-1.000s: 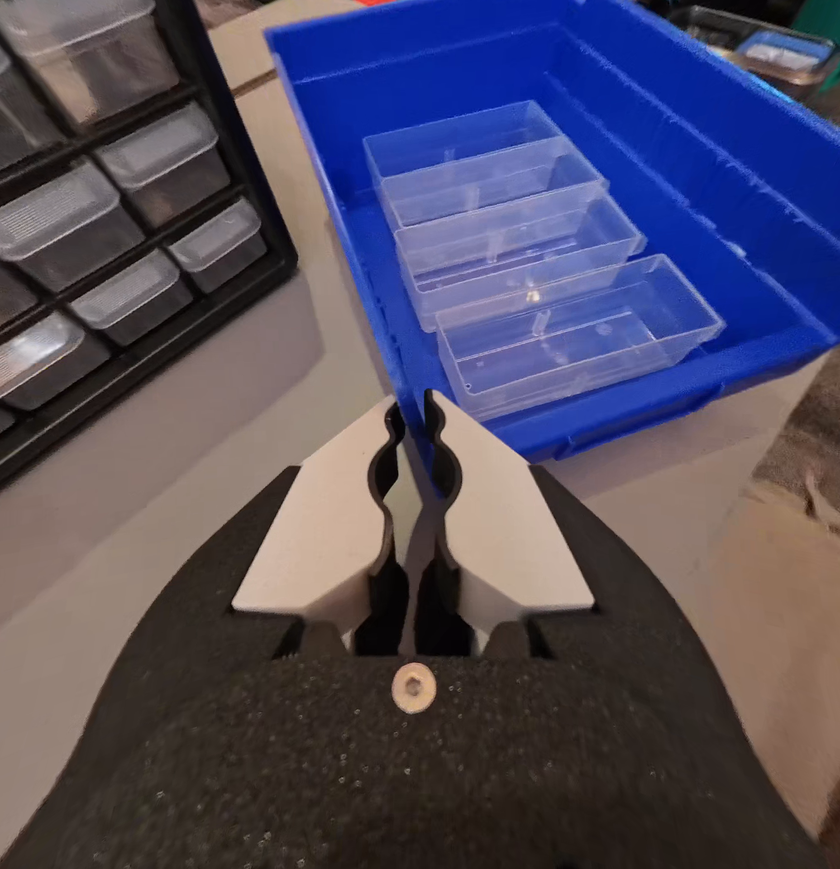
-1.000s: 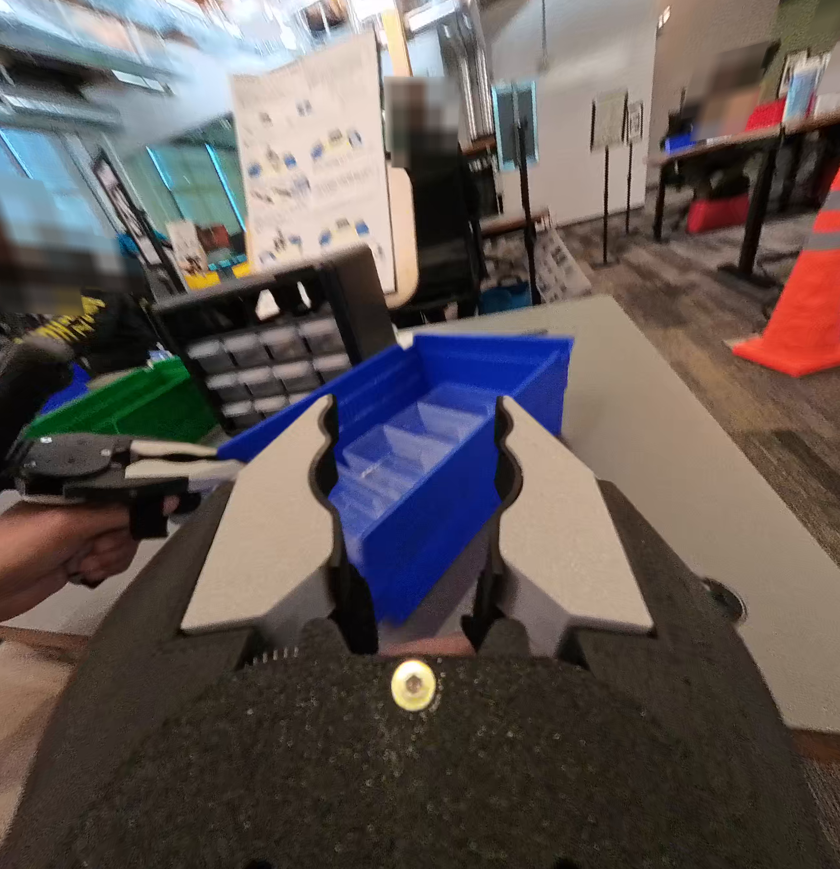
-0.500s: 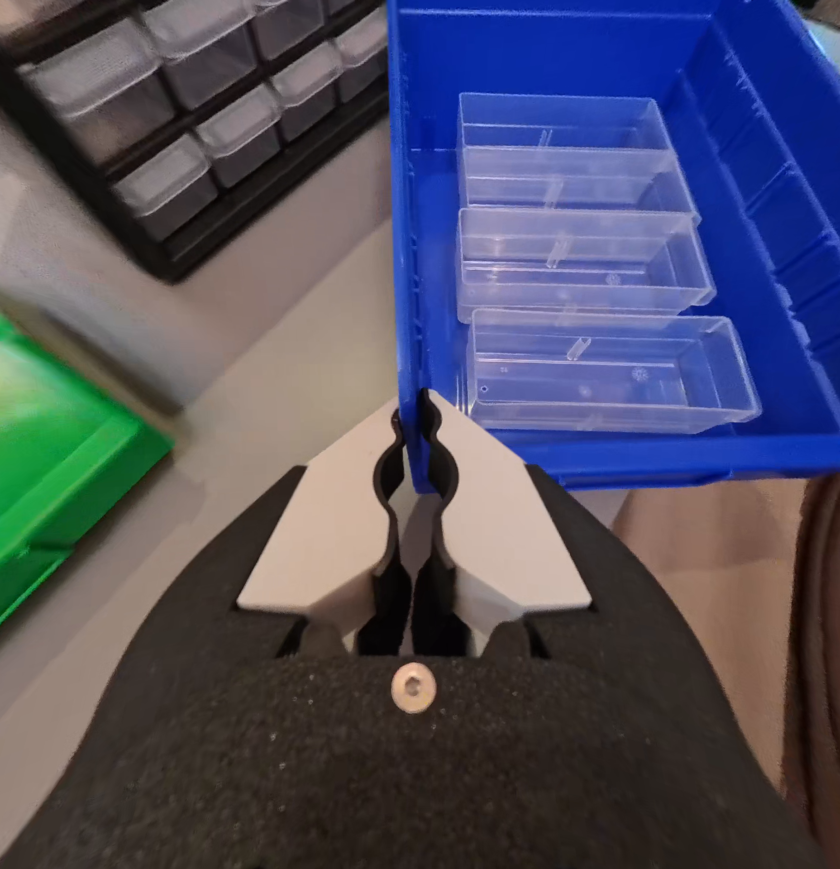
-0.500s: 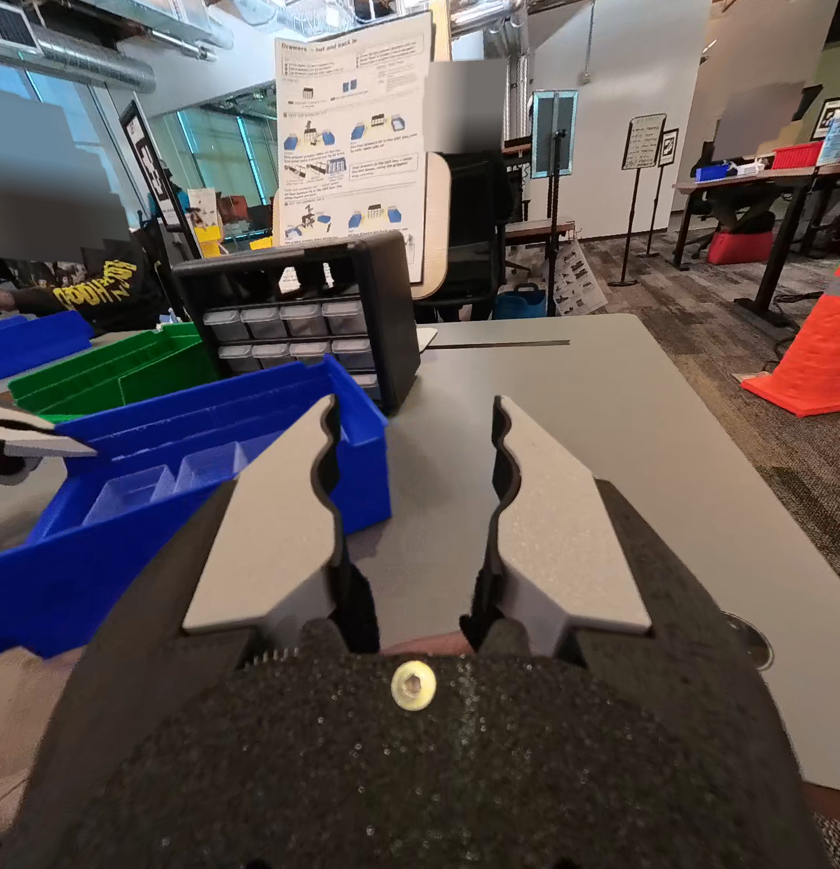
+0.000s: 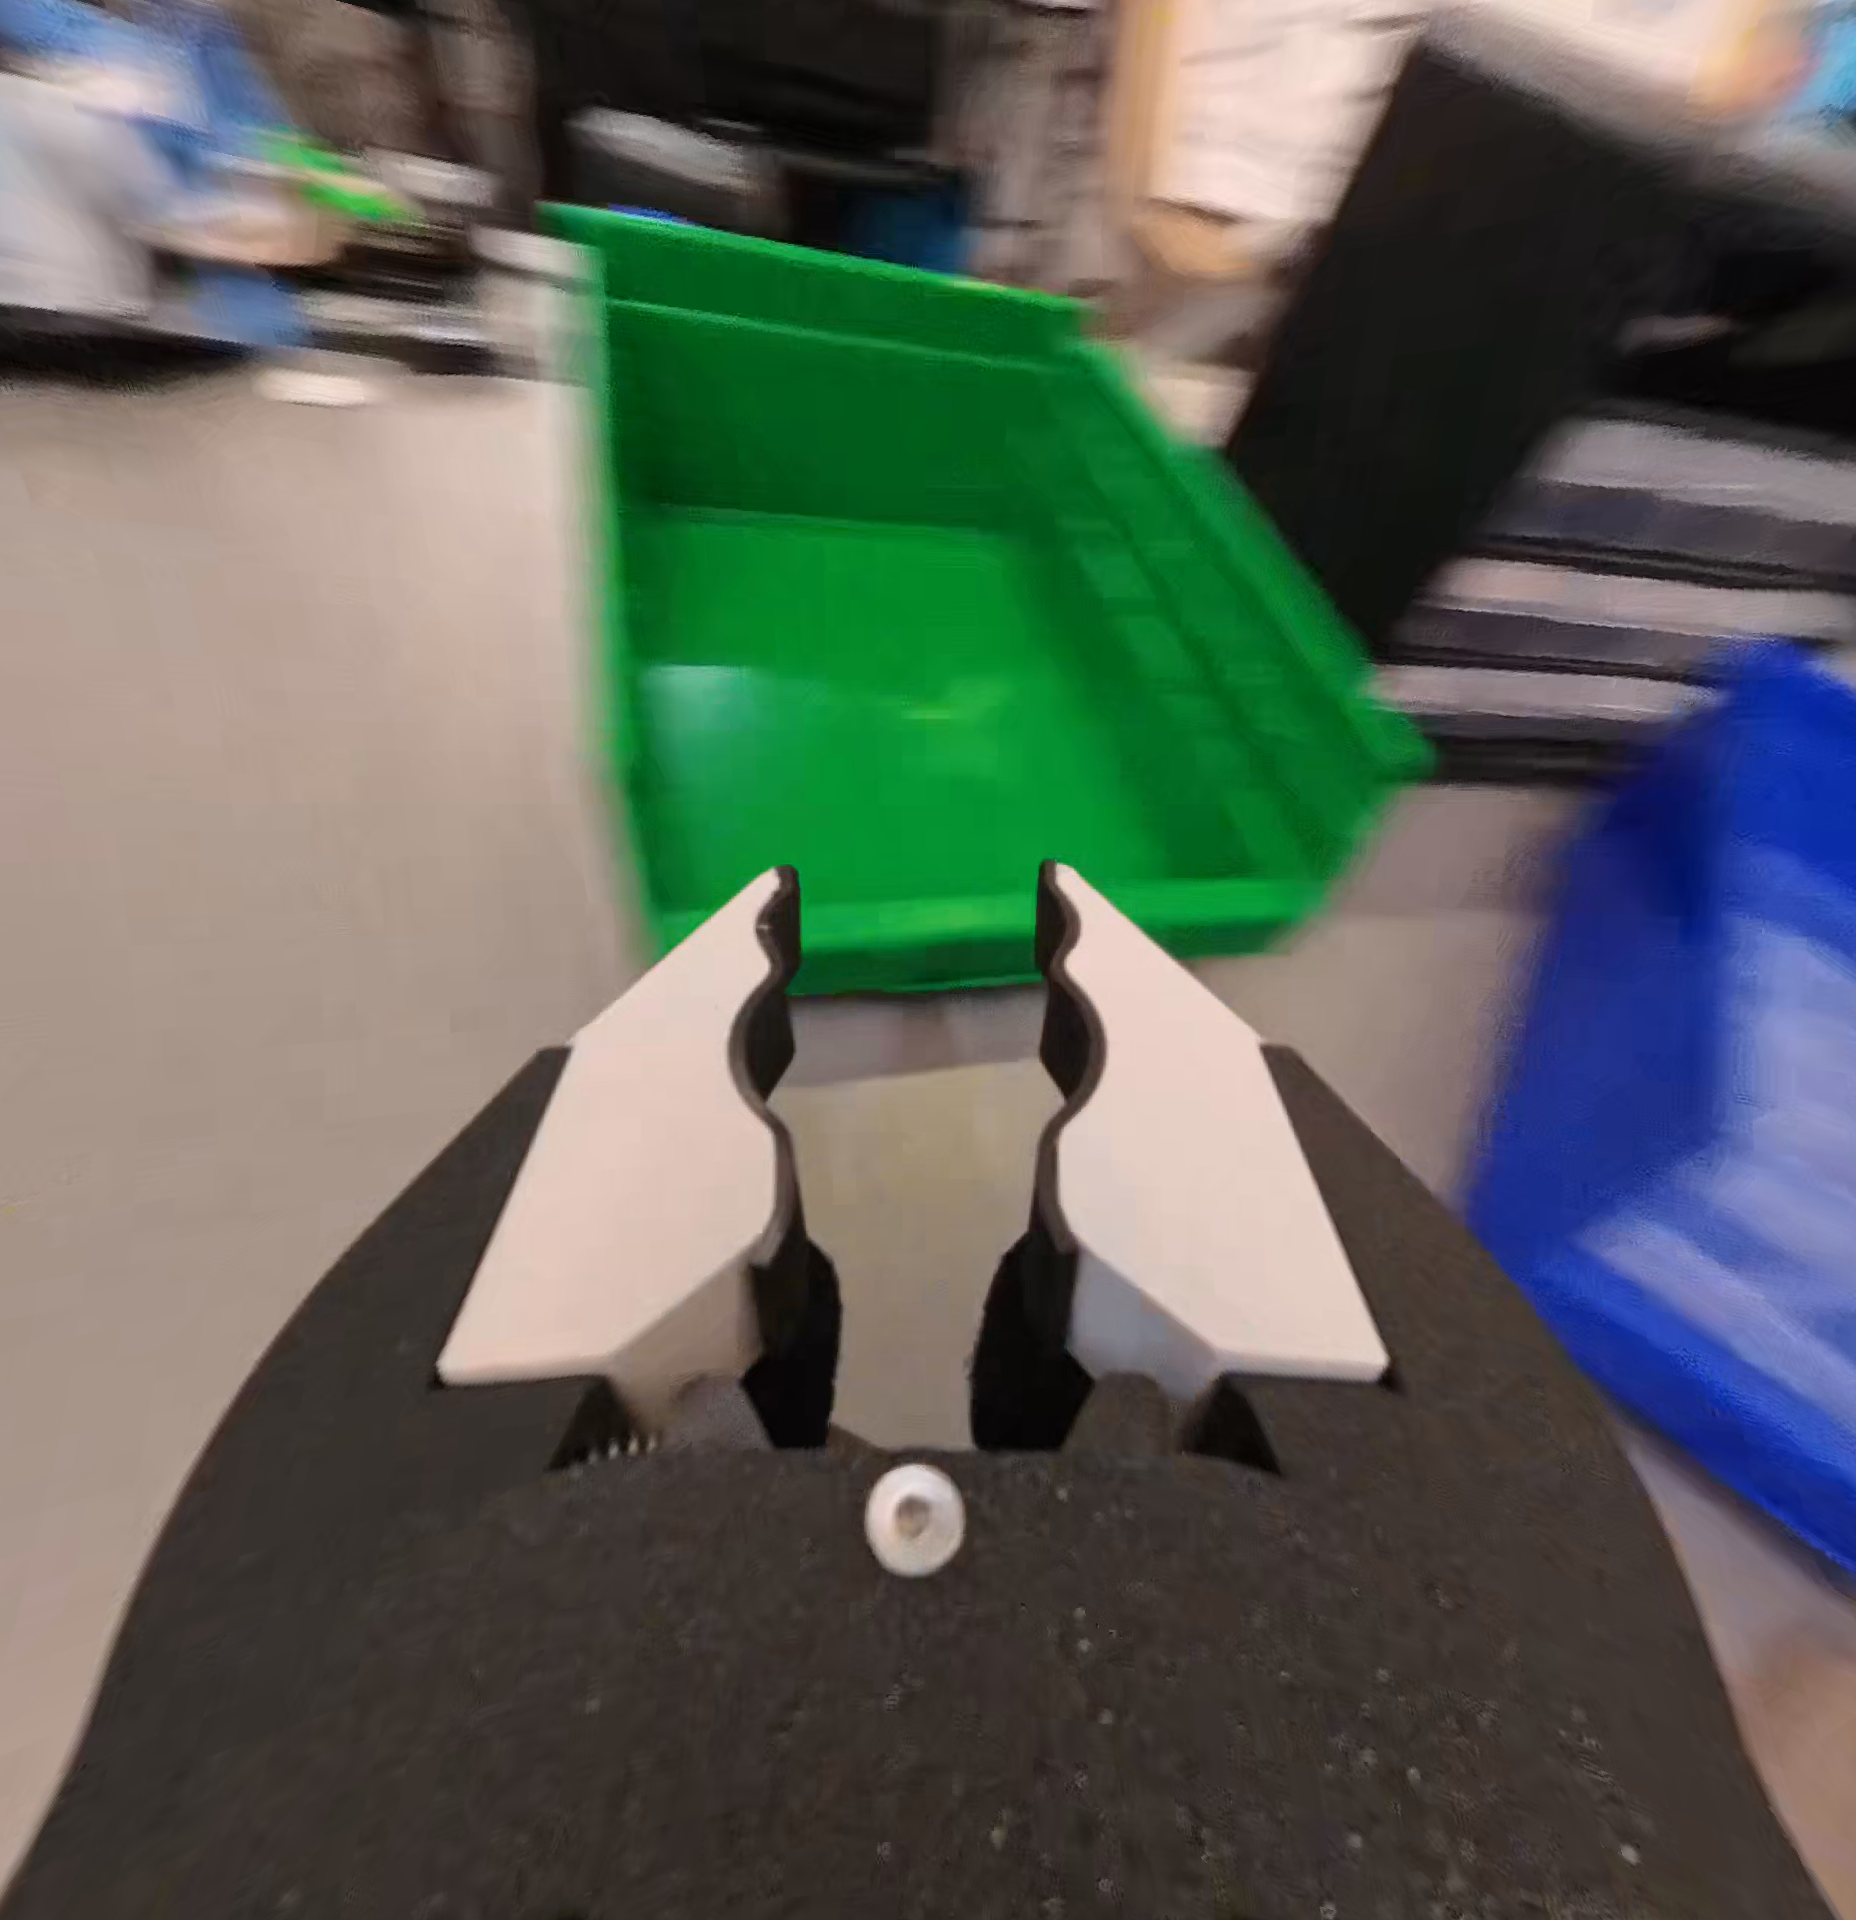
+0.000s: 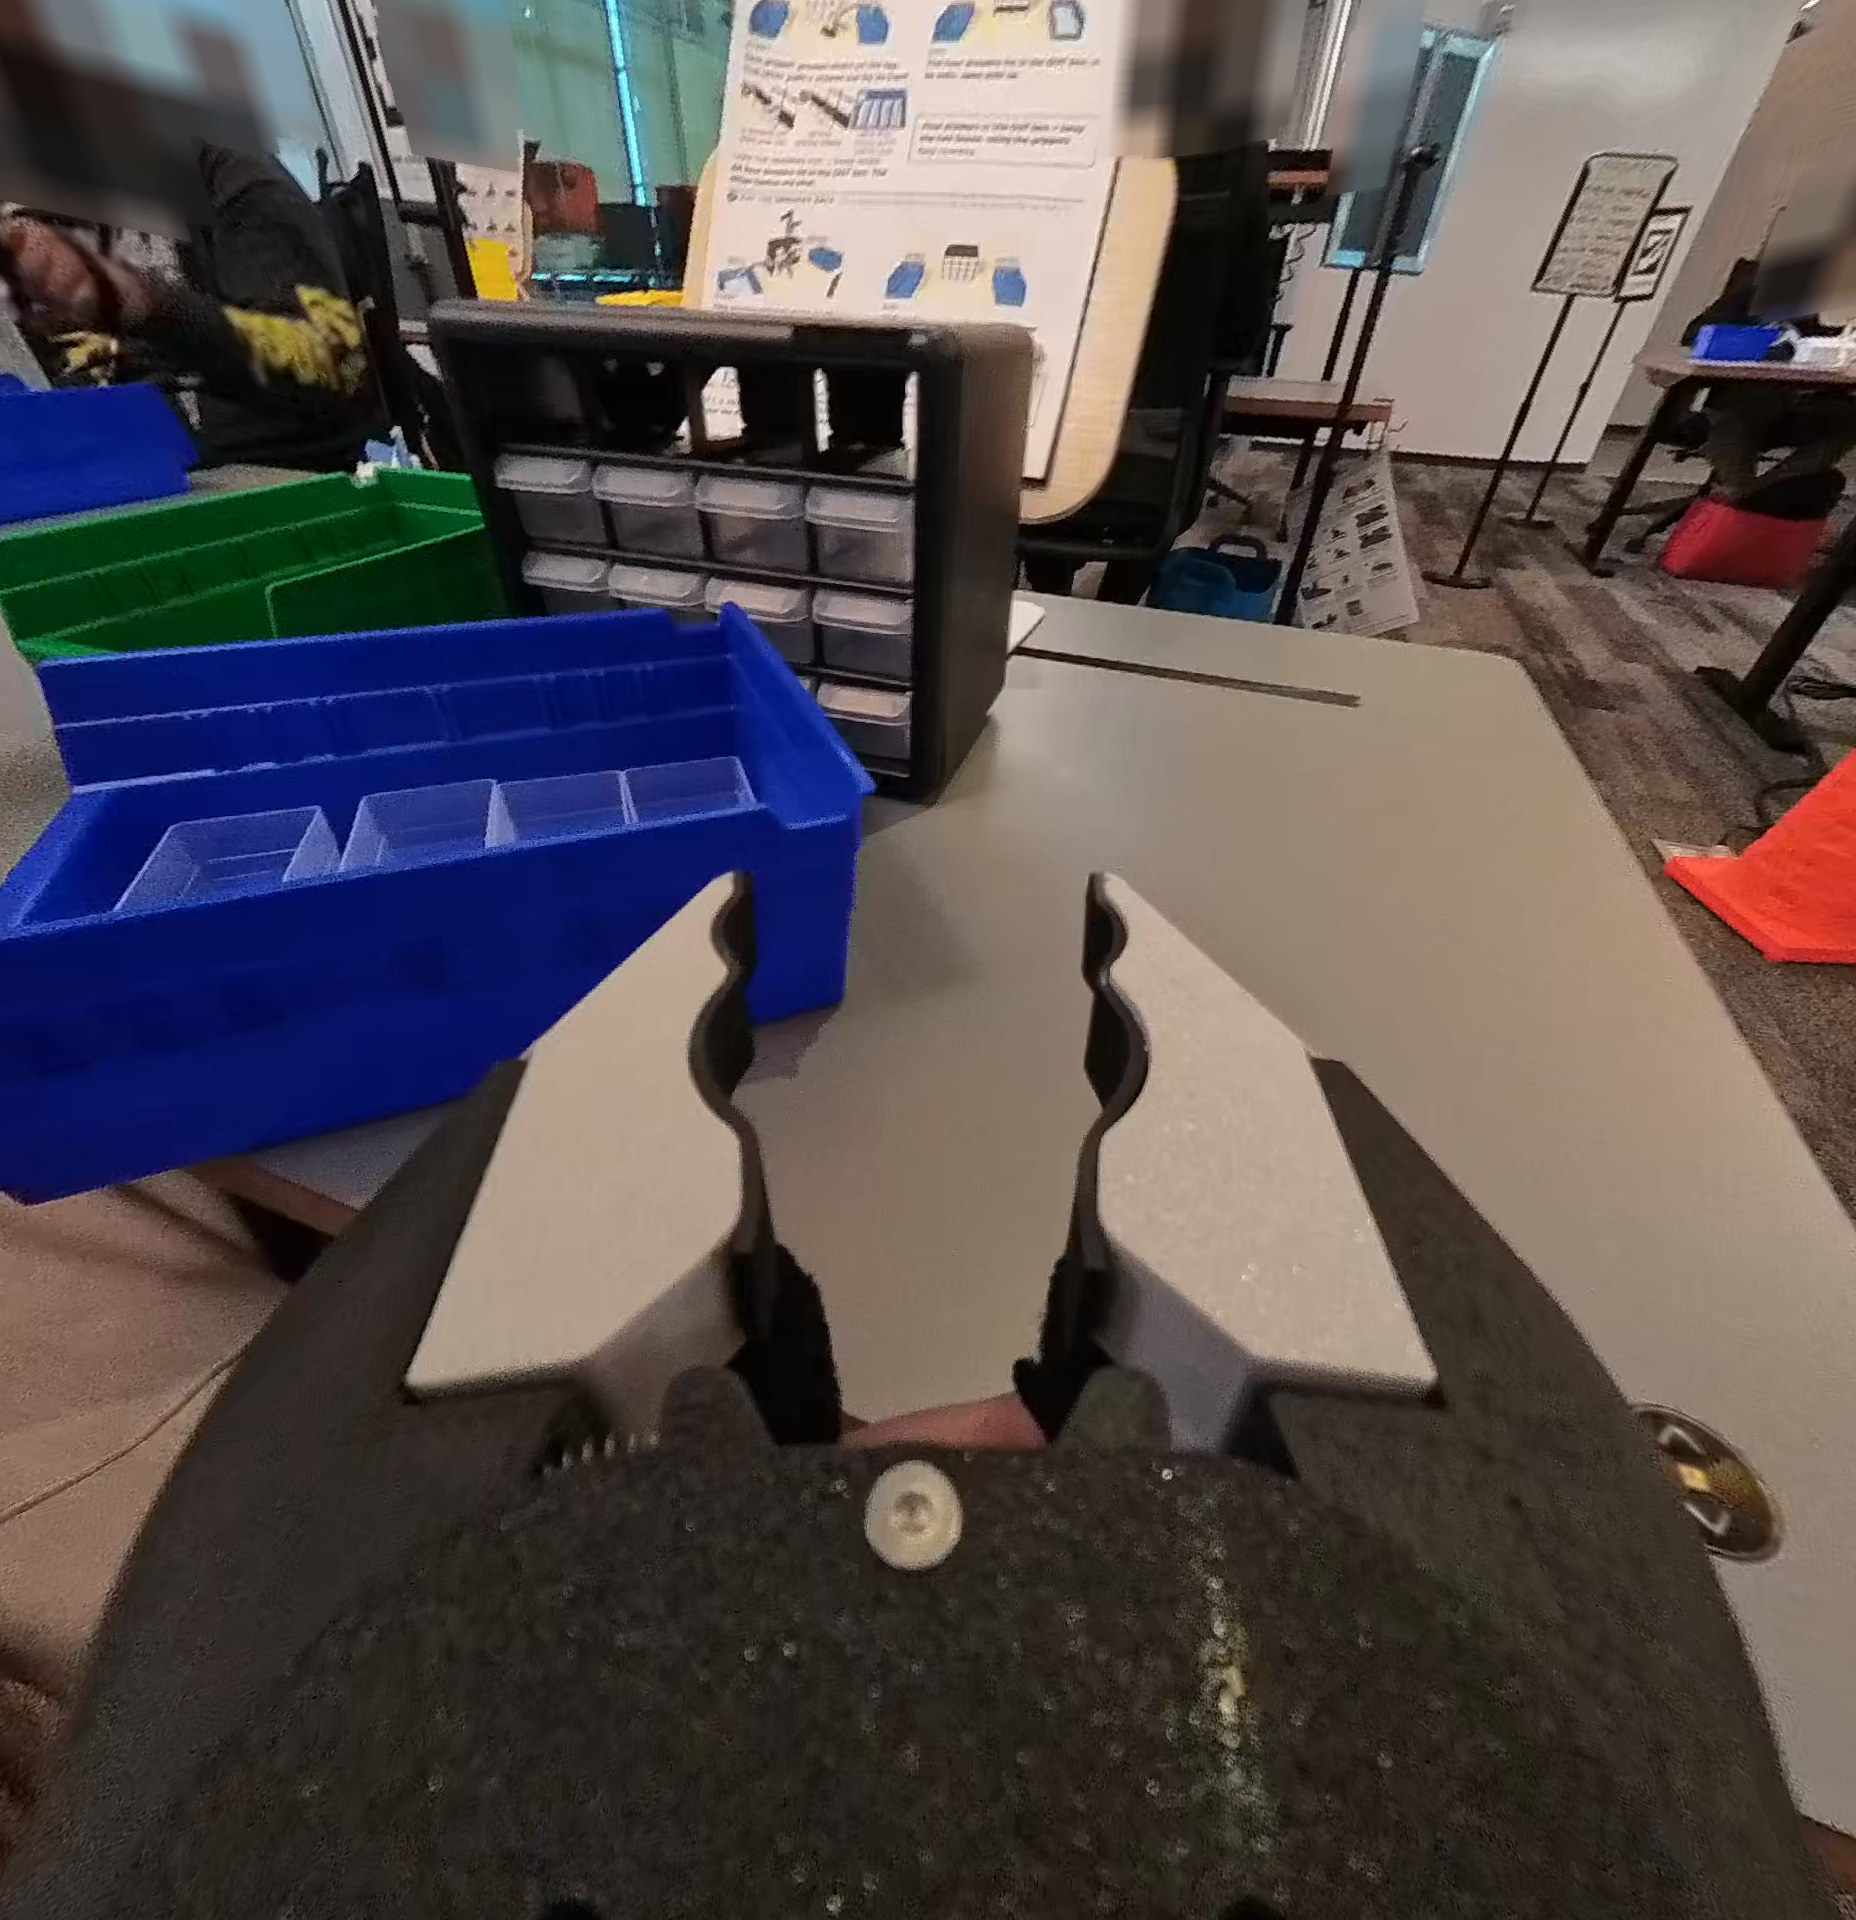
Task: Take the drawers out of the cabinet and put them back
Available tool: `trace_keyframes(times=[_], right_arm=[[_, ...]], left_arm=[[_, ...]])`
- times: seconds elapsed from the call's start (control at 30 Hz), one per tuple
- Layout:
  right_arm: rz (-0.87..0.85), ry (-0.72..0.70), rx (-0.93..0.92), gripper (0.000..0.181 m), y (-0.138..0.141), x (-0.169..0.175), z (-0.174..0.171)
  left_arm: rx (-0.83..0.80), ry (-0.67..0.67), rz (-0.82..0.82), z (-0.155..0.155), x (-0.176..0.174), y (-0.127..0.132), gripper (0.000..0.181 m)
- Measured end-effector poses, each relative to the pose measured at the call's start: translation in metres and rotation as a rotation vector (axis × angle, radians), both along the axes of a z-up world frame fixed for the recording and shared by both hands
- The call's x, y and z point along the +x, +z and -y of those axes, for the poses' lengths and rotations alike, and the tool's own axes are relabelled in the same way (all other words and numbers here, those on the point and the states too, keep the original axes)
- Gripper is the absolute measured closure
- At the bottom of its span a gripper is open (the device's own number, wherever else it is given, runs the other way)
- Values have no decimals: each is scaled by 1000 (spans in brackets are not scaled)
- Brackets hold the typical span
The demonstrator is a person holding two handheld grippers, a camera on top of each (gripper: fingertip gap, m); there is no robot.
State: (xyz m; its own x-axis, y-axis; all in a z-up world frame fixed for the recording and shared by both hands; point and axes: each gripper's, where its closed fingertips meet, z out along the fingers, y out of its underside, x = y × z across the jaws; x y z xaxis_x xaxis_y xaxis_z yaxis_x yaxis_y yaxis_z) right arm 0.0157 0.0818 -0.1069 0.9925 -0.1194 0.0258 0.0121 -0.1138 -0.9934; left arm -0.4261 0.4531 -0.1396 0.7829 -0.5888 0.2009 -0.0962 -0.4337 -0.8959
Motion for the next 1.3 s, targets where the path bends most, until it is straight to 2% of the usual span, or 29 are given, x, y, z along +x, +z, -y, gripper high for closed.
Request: trace_keyframes(times=[0.03,0.1,0.27,0.33,0.37,0.4,0.43,0.5,0.63,0.73,0.8,0.87,0.93,1.0,1.1,1.17,1.2,1.23,1.27,1.3], right_arm=[[-1,11,-8,119,-2,-4,-3],[-3,29,-18,120,-4,-11,-8],[-15,79,-29,122,-2,-32,-26],[0,140,-33,121,7,-52,-38],[29,174,-38,121,13,-63,-45],[62,211,-53,122,20,-75,-53],[91,247,-82,129,25,-87,-62],[161,335,-172,143,37,-110,-85],[229,603,-424,132,49,-174,-148],[345,750,-552,129,58,-223,-216],[430,813,-594,131,61,-257,-274],[518,850,-663,133,49,-286,-335],[542,882,-783,135,25,-310,-388],[527,951,-949,137,-5,-334,-418],[608,994,-1116,137,-46,-357,-448],[652,1043,-1188,137,-70,-375,-454],[679,1052,-1213,143,-81,-382,-458],[692,1087,-1240,165,-88,-390,-456],[677,1119,-1270,176,-92,-398,-452],[665,1133,-1287,179,-91,-403,-452]], left_arm=[[34,91,-42,-17,-24,-4,135],[46,128,-76,-35,-41,-15,132],[41,88,-126,-69,-25,-35,130],[20,69,-145,-81,-15,-43,140],[9,54,-156,-85,-11,-48,153],[-1,37,-173,-86,-9,-52,176],[8,43,-193,-86,-10,-52,178],[22,35,-239,-76,-17,-52,178],[38,37,-244,-40,-47,-52,179],[18,50,-215,-9,-77,-52,179],[6,41,-195,11,-92,-52,179],[-4,48,-185,29,-106,-52,179],[-17,54,-172,46,-115,-52,179],[-19,62,-182,60,-123,-52,179],[-26,78,-183,78,-129,-52,179],[-23,91,-185,86,-129,-52,179],[-19,95,-188,89,-128,-52,179],[-17,100,-191,92,-128,-52,178],[-15,105,-195,94,-127,-51,178],[-15,114,-203,96,-127,-51,178]])
